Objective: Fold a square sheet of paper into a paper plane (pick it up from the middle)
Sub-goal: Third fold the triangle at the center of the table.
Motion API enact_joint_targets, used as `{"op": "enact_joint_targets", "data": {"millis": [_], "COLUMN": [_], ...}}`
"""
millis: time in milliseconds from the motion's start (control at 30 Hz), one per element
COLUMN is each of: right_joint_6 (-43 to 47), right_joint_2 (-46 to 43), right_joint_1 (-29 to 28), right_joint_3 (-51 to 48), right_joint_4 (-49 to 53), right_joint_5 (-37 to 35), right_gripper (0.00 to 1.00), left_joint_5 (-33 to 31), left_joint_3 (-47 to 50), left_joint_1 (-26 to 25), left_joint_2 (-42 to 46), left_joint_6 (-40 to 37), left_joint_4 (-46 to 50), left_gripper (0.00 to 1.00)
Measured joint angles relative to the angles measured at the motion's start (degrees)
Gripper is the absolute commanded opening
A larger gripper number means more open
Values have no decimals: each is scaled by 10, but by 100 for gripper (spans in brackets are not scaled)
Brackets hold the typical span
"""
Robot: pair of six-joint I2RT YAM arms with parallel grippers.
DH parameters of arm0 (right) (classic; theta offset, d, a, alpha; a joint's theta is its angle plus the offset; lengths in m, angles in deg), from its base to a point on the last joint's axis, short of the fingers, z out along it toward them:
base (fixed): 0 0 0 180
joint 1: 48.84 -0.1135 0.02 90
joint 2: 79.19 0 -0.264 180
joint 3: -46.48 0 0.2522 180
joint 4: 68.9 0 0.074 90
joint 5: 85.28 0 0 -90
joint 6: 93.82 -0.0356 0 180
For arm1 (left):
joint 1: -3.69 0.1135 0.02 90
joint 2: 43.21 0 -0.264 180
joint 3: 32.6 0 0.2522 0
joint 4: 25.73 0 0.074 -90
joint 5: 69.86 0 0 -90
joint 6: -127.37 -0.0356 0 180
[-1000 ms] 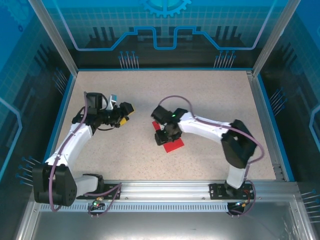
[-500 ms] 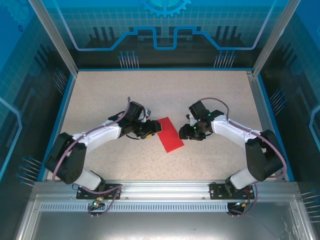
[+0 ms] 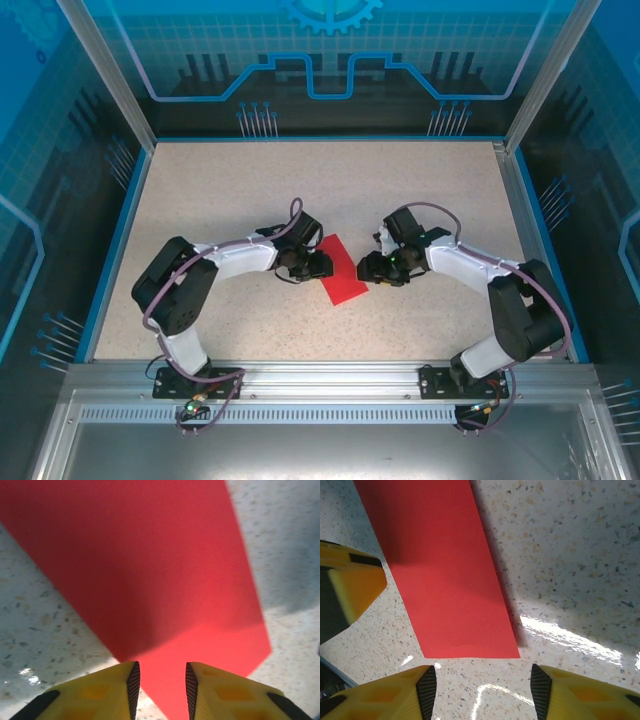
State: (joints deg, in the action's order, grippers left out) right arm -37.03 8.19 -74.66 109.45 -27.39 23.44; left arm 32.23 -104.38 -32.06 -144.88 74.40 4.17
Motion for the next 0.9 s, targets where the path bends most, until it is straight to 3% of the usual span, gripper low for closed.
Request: {"op": "enact_joint_targets", "data": {"millis": [333,900], "right_joint_6": [-5,-11], "right_joint_2": [20,70], "right_joint_1": [0,0], "right_joint_3": [-12,-7], "right_joint_4": [-21,-32], "right_joint_5": [13,21], "right_gripper": [56,56], "left_joint_5": [-18,-25], "left_joint_3": [-19,-22], "left_joint_1": [-1,-1], "left_joint_2": [-30,-35], "left_joint_6": [-24,-42], "left_joint_4": [23,31], "left_gripper": [18,17]}}
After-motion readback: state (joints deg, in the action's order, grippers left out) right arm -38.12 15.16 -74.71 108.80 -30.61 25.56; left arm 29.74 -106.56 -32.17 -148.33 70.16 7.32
